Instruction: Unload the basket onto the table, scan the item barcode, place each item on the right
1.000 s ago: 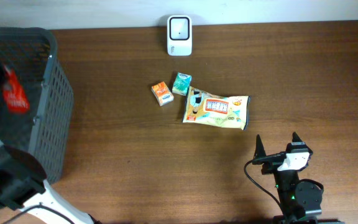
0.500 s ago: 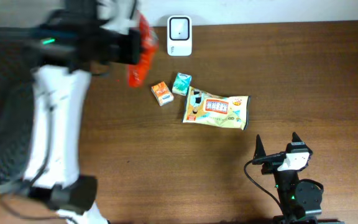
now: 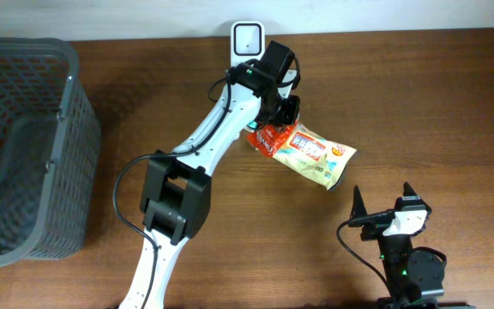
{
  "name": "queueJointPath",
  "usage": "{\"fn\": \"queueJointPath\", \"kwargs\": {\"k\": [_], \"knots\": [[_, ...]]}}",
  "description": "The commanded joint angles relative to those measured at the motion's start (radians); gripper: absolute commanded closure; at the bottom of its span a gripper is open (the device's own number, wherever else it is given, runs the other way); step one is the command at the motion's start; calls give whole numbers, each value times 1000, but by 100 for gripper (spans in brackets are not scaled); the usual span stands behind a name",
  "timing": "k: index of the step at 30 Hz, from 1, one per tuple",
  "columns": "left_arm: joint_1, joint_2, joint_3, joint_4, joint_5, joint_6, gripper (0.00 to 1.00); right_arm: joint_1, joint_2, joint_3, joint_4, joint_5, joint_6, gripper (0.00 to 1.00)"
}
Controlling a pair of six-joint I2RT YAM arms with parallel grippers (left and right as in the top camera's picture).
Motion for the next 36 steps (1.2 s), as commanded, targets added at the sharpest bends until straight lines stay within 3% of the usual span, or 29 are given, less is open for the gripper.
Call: {"fn": "queueJointPath", "kwargs": {"k": [1,2,3,4,10,15,16,17,20,22,23,26,29,31,33,34,36], "knots": [[-1,14,53,28,12,-14,58,6,-6,-7,-4,12,11,2],[8,13,104,2,39,-14,28,6,-6,-7,-4,12,11,2],[24,12,196,-59,71,-13,4,6,-6,-7,-4,12,11,2],[39,12,280,-119,77,-13,1,6,-6,-7,-4,12,11,2],[190,9,939,-640,39,-13,0,6,-6,-7,-4,12,11,2],[405,-146,935,-703,36,-12,1,6,-6,-7,-4,12,11,1],[431,-168,935,-703,69,43,1,6,-6,-7,-4,13,11,1],[444,-192,925,-703,100,124,1,6,-6,-7,-4,12,11,1],[445,-308,752,-703,76,130,1,6,-6,-7,-4,12,11,2],[452,-431,548,-703,-223,94,1,6,-6,-7,-4,12,11,1],[477,-488,482,-703,-346,18,1,6,-6,-7,-4,12,11,2],[661,-530,467,-703,-479,-185,1,6,-6,-7,-4,12,11,1],[822,-526,455,-703,-359,-197,1,6,-6,-7,-4,12,11,2],[838,-526,447,-703,-226,-171,1,6,-6,-7,-4,12,11,2],[800,-526,447,-703,66,25,1,6,-6,-7,-4,12,11,2],[764,-523,447,-703,118,92,1,6,-6,-7,-4,12,11,2],[616,-486,447,-703,-3,151,1,6,-6,-7,-4,12,11,1]]}}
